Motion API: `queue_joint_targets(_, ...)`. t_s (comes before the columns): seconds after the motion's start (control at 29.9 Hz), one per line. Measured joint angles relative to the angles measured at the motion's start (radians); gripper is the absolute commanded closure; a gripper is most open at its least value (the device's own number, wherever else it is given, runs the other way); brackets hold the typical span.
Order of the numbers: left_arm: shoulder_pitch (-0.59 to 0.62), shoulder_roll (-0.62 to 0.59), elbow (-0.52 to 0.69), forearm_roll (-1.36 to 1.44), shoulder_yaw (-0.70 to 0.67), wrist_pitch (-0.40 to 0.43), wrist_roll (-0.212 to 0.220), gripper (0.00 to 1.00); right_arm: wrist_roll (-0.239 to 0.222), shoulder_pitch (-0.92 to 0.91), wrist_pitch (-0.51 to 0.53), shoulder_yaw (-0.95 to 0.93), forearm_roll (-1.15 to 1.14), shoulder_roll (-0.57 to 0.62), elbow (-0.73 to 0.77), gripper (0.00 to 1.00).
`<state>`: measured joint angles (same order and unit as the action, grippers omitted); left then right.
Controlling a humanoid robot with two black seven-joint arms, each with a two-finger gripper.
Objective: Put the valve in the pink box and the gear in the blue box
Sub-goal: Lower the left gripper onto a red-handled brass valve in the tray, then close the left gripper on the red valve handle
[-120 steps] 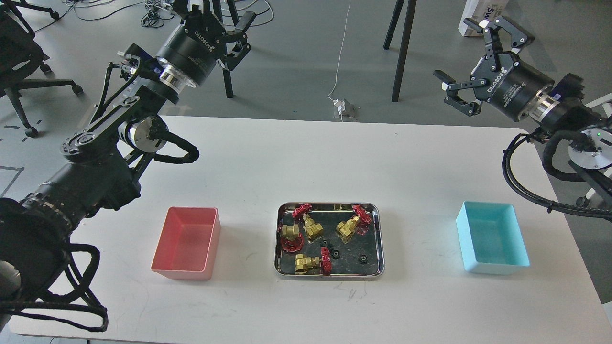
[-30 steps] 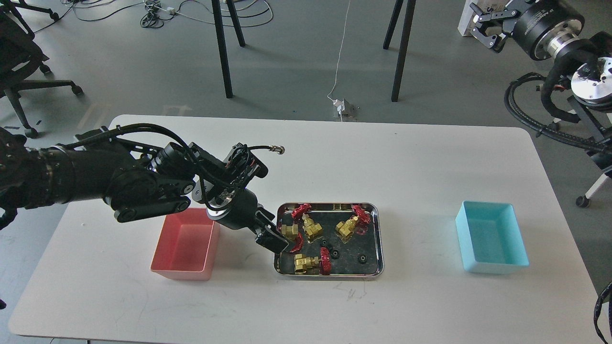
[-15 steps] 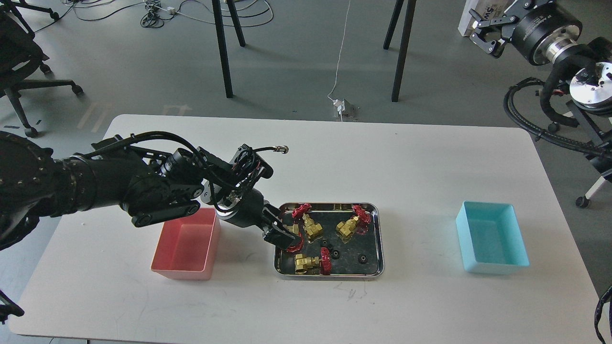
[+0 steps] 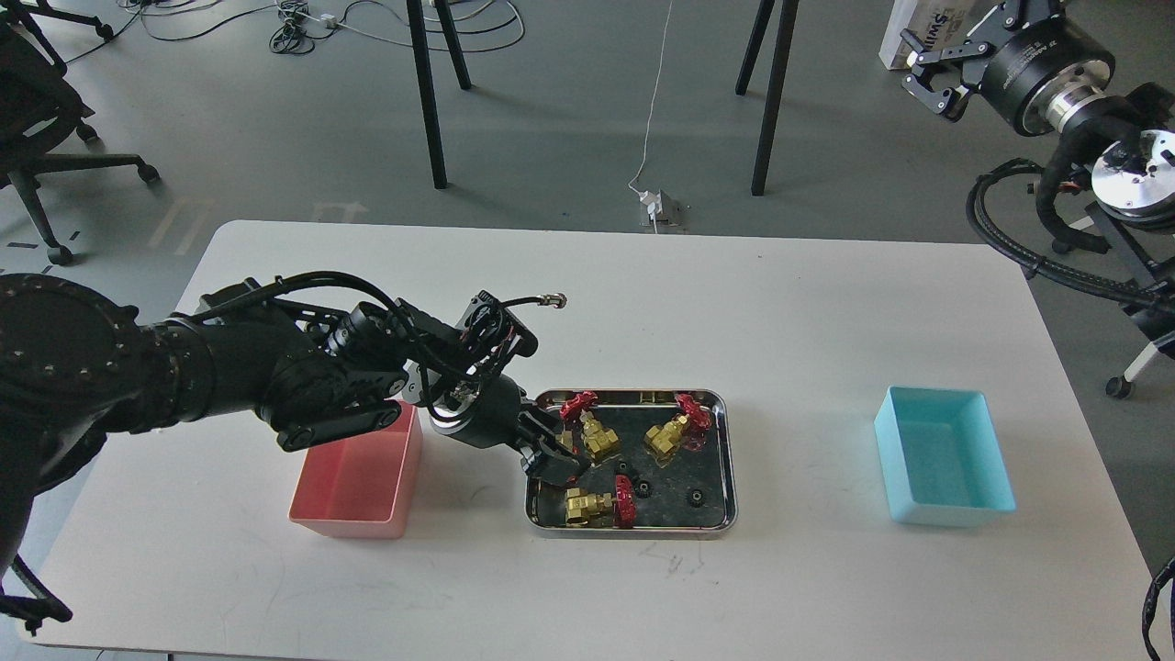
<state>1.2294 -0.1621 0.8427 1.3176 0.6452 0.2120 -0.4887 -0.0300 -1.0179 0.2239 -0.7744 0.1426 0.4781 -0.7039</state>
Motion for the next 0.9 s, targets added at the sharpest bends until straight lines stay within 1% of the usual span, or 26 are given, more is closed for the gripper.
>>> queue_joint_targets(0.17,-0.002,0.001,-0.002,0.0,0.0,-0.021,0.0,0.37,0.001,0.004,0.001,-0.001,0.0,0.005,0.0,0.0)
queue_joint_targets(0.4,-0.006,-0.001,-0.002,0.001,0.0,-0.047,0.0,0.49,0.001,0.007,0.001,-0.002,0.0,0.005,0.0,0.01)
queue_joint_targets(0.63,-0.018,-0.002,-0.002,0.002,0.004,-0.071,0.0,0.54,0.001,0.008,0.002,-0.002,0.0,0.005,0.0,0.01)
queue_joint_targets(0.73,-0.019,-0.003,-0.002,0.002,0.004,-0.074,0.0,0.59,0.001,0.008,0.002,-0.002,0.0,0.005,0.0,0.01)
queue_joint_targets(0.8,-0.019,-0.003,-0.002,0.002,0.004,-0.08,0.0,0.64,0.001,0.008,0.002,-0.002,0.0,0.005,0.0,0.01)
queue_joint_targets(0.9,-0.019,-0.003,-0.002,0.002,0.004,-0.092,0.0,0.66,0.001,0.009,0.002,-0.002,0.0,0.005,0.0,0.01)
